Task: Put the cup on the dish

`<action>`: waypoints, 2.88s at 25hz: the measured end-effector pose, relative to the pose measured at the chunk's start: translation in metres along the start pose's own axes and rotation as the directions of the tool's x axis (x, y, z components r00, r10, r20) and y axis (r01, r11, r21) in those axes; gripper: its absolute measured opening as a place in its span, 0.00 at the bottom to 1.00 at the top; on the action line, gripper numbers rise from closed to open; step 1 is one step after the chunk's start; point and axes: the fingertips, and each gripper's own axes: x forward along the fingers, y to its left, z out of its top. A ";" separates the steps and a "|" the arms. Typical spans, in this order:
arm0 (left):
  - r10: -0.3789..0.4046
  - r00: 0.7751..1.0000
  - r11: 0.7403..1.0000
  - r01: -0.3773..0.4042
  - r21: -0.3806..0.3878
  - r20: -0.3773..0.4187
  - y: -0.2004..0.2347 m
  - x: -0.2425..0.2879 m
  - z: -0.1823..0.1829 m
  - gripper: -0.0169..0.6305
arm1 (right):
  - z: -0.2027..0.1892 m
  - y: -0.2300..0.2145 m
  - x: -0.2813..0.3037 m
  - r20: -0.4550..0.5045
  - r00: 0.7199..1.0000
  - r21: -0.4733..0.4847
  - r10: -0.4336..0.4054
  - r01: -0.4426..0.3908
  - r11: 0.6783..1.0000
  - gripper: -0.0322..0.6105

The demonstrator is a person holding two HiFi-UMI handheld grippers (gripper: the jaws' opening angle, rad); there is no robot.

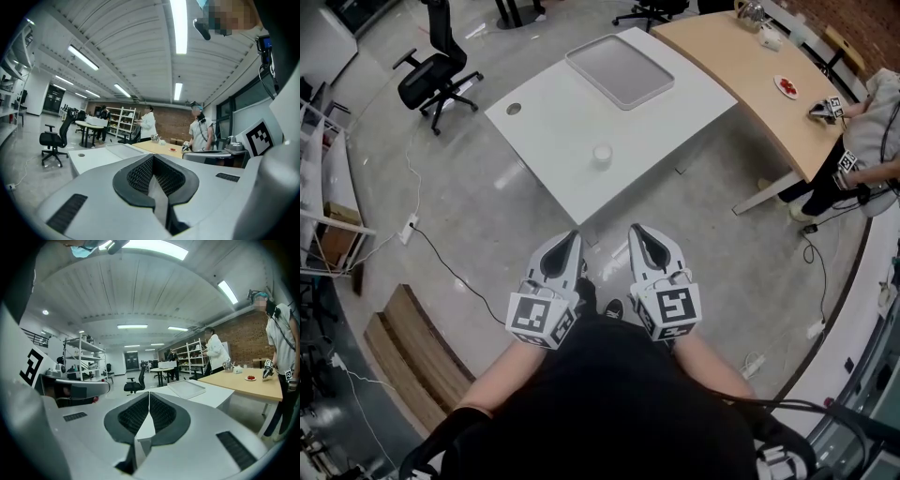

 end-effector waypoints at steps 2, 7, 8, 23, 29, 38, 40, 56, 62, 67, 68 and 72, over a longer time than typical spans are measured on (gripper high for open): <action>-0.011 1.000 1.000 0.011 0.008 -0.001 0.001 0.009 0.001 0.04 | 0.001 -0.007 0.002 0.006 1.000 0.004 -0.015 0.015 1.000 0.07; -0.022 0.999 1.000 0.022 0.006 -0.023 0.014 0.030 -0.007 0.04 | -0.006 -0.015 0.020 -0.018 0.999 0.011 -0.033 0.033 0.999 0.07; -0.024 0.999 1.000 0.024 0.002 -0.030 0.019 0.034 -0.009 0.04 | -0.008 -0.016 0.025 -0.024 0.999 0.013 -0.036 0.036 0.999 0.07; -0.081 0.995 0.997 0.082 0.008 -0.065 0.102 0.116 0.000 0.04 | 0.002 -0.034 0.134 -0.076 0.994 0.003 -0.082 0.082 0.997 0.07; -0.121 0.990 0.992 0.122 0.012 -0.067 0.139 0.148 0.009 0.04 | 0.014 -0.034 0.181 -0.098 0.990 -0.022 -0.102 0.100 0.995 0.07; -0.204 0.975 0.978 0.207 0.026 -0.089 0.171 0.187 0.009 0.04 | 0.019 -0.046 0.224 -0.115 0.977 -0.034 -0.179 0.176 0.984 0.07; -0.206 0.974 0.977 0.209 0.031 -0.097 0.179 0.195 0.007 0.04 | 0.017 -0.049 0.235 -0.120 0.977 -0.041 -0.174 0.171 0.984 0.07; -0.114 0.973 0.991 0.125 0.045 -0.198 0.193 0.276 -0.057 0.04 | -0.068 -0.097 0.288 -0.282 0.959 -0.048 -0.012 -0.002 0.999 0.14; -0.082 0.967 0.993 0.101 0.066 -0.240 0.200 0.293 -0.083 0.04 | -0.103 -0.100 0.305 -0.352 0.935 -0.026 0.050 -0.064 0.998 0.35; -0.077 0.960 0.992 0.100 0.074 -0.268 0.208 0.302 -0.108 0.04 | -0.133 -0.100 0.317 -0.403 0.912 -0.061 0.074 -0.107 0.992 0.41; -0.076 0.960 0.992 0.100 0.074 -0.271 0.209 0.304 -0.113 0.04 | -0.138 -0.101 0.320 -0.406 0.911 -0.061 0.077 -0.111 0.992 0.42; -0.079 0.958 0.992 0.102 0.071 -0.277 0.213 0.310 -0.126 0.04 | -0.150 -0.105 0.330 -0.401 0.911 -0.057 0.091 -0.124 0.991 0.43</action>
